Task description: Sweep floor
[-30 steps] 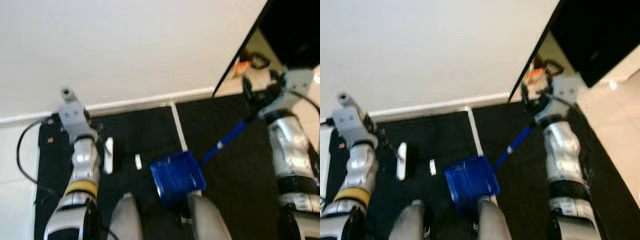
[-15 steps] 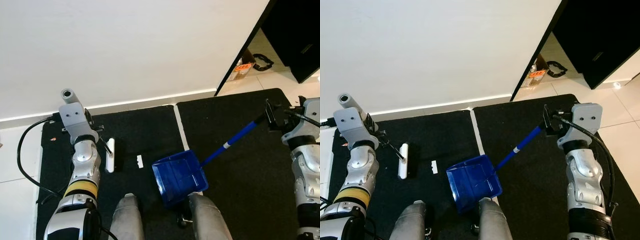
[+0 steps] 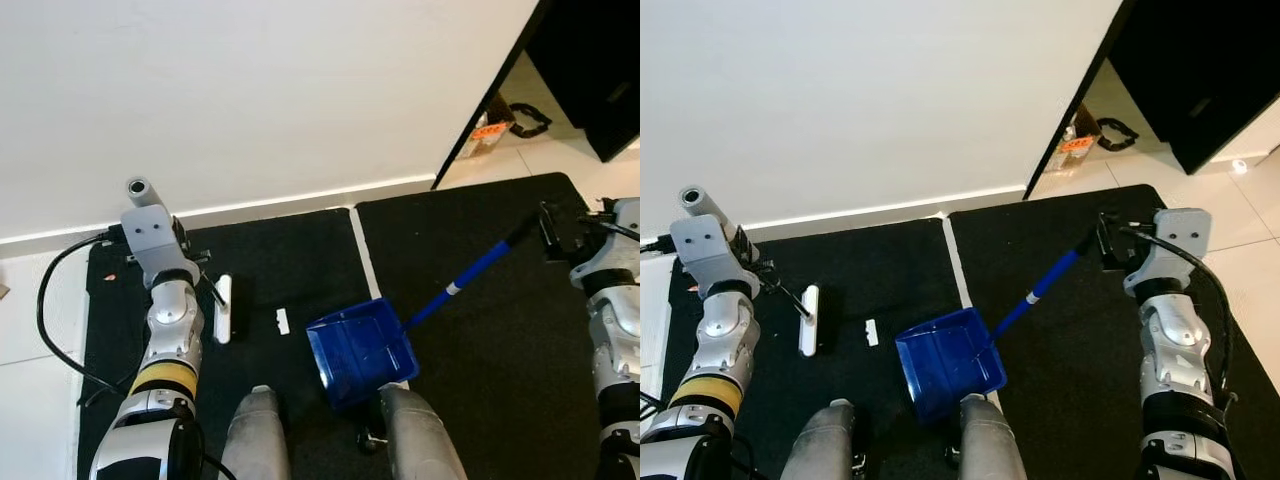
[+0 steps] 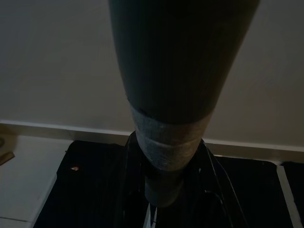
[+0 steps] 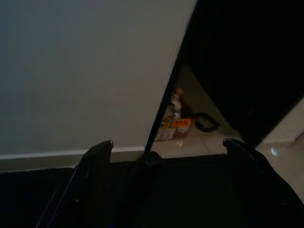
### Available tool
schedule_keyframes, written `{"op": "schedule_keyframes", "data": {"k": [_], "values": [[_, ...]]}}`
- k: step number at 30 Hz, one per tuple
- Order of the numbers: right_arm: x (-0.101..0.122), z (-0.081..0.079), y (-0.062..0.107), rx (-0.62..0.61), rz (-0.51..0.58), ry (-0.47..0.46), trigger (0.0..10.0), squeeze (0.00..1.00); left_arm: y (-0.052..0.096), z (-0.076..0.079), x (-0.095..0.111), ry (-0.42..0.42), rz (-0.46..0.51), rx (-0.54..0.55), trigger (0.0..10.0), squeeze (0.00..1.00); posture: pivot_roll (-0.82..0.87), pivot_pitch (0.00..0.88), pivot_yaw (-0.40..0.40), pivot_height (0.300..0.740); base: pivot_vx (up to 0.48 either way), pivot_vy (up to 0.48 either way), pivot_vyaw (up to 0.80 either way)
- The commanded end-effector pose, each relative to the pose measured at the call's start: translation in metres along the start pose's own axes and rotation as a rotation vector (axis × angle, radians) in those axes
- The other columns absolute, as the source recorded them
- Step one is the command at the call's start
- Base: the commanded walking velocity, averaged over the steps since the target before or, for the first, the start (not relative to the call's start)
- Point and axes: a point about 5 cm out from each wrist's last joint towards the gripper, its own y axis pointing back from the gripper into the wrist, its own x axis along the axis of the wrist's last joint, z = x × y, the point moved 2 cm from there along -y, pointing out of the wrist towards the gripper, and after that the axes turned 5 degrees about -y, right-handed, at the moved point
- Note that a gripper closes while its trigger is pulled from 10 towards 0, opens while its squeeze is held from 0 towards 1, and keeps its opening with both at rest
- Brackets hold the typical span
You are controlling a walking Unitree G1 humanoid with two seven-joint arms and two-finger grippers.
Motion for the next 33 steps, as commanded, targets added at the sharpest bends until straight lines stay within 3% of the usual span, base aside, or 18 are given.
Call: {"op": "schedule_keyframes", "data": {"k": [1, 12, 25, 33], "values": [[-0.008, 0.01, 0.003, -0.028, -0.029, -0.004, 10.0, 0.0, 0.007, 0.001, -0.013, -0.013, -0.05, -0.003, 10.0, 0.0, 0.02, 0.222, -0.064, 0.74, 0.0, 0.0, 0.0], [-0.011, 0.02, -0.008, -0.058, -0.07, -0.084, 10.0, 0.0, 0.009, -0.005, -0.01, -0.042, -0.033, 0.006, 10.0, 0.0, 0.05, 0.286, -0.072, 0.74, 0.0, 0.0, 0.0], [-0.009, 0.005, -0.021, 0.044, -0.086, -0.088, 10.0, 0.0, 0.011, -0.032, -0.002, -0.094, 0.004, 0.085, 10.0, 0.0, 0.1, 0.358, -0.084, 0.74, 0.0, 0.0, 0.0], [-0.015, -0.015, -0.025, 0.183, -0.145, -0.108, 10.0, 0.0, 0.018, -0.05, -0.001, -0.115, 0.013, 0.15, 10.0, 0.0, 0.12, 0.368, -0.099, 0.74, 0.0, 0.0, 0.0]]}}
